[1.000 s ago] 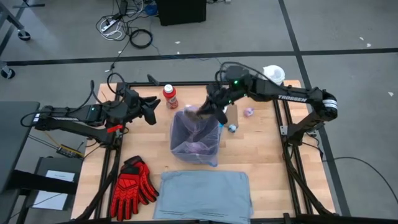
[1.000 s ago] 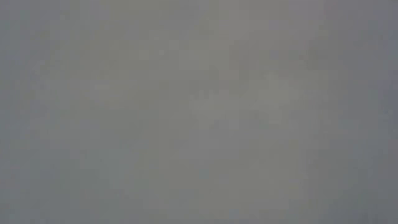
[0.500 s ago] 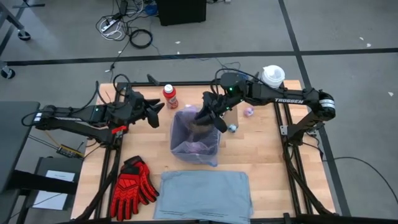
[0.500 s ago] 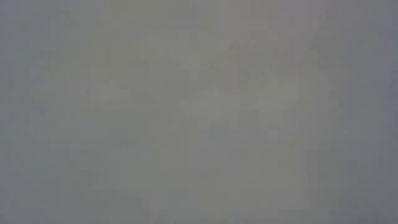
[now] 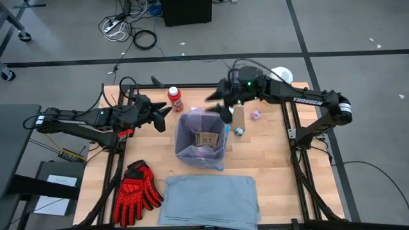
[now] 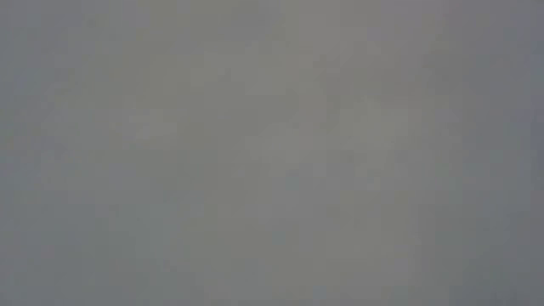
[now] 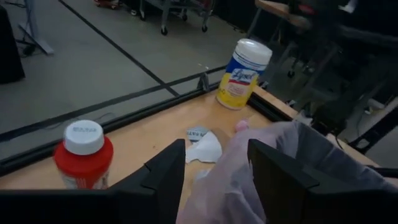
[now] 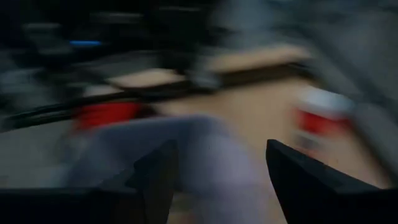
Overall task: Place trash/remove bag and relplace
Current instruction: Put the white paper material into the trash bin
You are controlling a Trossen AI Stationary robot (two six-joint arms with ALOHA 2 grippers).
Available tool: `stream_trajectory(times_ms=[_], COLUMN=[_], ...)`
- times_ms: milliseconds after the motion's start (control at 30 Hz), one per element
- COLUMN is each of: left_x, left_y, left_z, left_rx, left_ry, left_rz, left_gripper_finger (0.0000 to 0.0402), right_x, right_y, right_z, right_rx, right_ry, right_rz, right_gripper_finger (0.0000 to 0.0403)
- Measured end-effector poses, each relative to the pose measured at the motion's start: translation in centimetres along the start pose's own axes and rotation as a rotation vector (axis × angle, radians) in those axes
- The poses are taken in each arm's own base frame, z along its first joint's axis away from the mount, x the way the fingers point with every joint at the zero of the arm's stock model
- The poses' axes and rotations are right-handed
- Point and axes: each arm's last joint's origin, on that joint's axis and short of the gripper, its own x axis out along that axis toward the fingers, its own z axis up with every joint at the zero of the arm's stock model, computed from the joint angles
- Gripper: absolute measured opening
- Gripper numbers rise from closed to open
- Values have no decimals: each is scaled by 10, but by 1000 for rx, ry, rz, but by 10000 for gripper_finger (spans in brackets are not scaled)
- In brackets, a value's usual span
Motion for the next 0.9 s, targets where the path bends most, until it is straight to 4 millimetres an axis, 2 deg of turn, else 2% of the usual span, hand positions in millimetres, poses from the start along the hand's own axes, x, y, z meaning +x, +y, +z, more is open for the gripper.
stream_trajectory(times_ms=[133,233,367,600,733,900], left_x=[0,0,0,0,0,0], left_y=[0,0,0,-2,-2,-3], left_z=[0,0,0,1,1,1], left_rx=[-30,-36,-55,-71,-93,-111], left_ry=[0,1,-1,15,15,16], left_rz=[-3,-4,-6,-51,-51,-54], left_gripper_finger=[182,182,182,182,182,182], right_x=[-14,-16,-8,20,42,60], right_y=[-33,-62,-100,-155,-174,-183], right_z=[-10,-29,-64,-132,-167,-200], right_rx=[43,107,229,363,383,399], right_ry=[111,281,471,696,796,893], right_rz=[-382,-522,-558,-650,-637,-598], right_gripper_finger=[229,229,228,229,229,232])
